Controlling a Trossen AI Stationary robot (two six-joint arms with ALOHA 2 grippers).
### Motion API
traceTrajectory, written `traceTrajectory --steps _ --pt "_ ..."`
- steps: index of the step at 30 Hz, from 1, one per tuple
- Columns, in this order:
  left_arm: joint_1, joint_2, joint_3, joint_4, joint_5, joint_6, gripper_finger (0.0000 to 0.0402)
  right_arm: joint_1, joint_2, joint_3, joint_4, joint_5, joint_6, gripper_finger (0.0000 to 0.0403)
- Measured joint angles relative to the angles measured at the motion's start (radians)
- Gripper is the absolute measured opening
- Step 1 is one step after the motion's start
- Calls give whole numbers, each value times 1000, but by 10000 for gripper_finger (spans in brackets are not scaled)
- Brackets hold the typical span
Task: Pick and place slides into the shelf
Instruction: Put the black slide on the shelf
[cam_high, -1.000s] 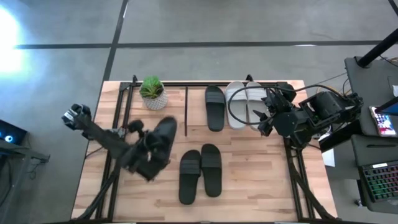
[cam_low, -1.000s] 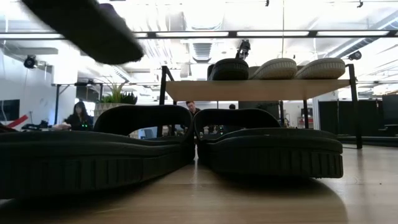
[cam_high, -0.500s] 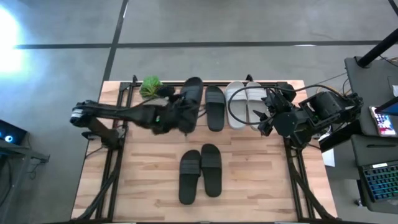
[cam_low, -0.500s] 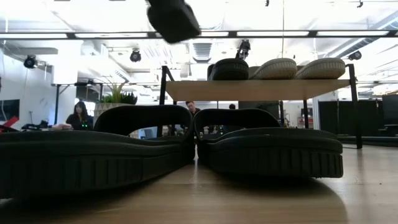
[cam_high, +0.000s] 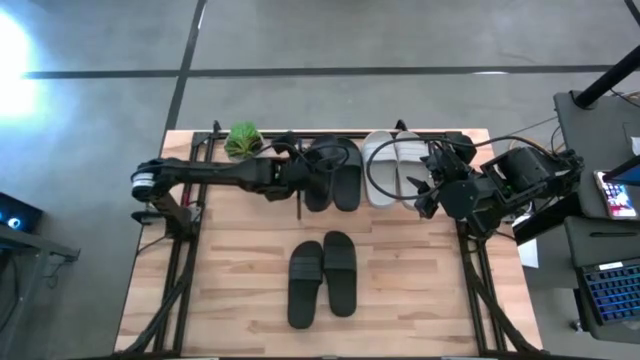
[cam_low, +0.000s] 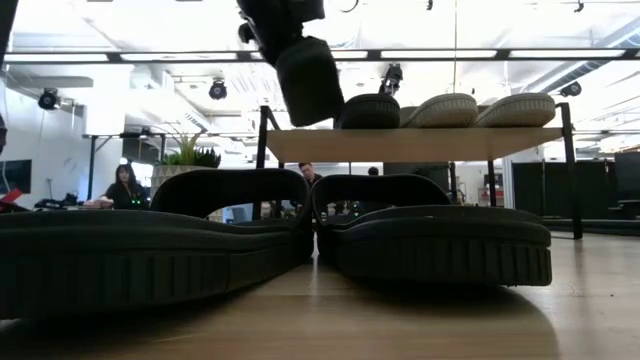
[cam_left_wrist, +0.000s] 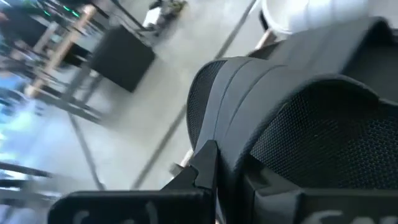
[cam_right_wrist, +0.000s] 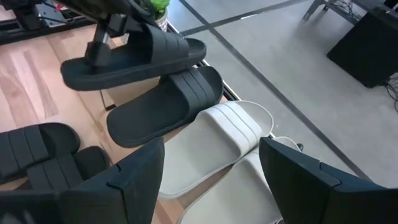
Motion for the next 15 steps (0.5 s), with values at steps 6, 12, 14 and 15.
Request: traceTrajectory --steps 6,12,14,15 --pt "26 43 3 -31 -38 -44 0 0 1 0 0 0 0 254" --pt "31 48 3 -61 -124 -43 0 0 1 0 0 0 0 254" --pt "32 46 5 -65 -154 -39 0 0 1 0 0 0 0 254" --pt "32 45 10 -70 -158 -35 0 0 1 0 0 0 0 254"
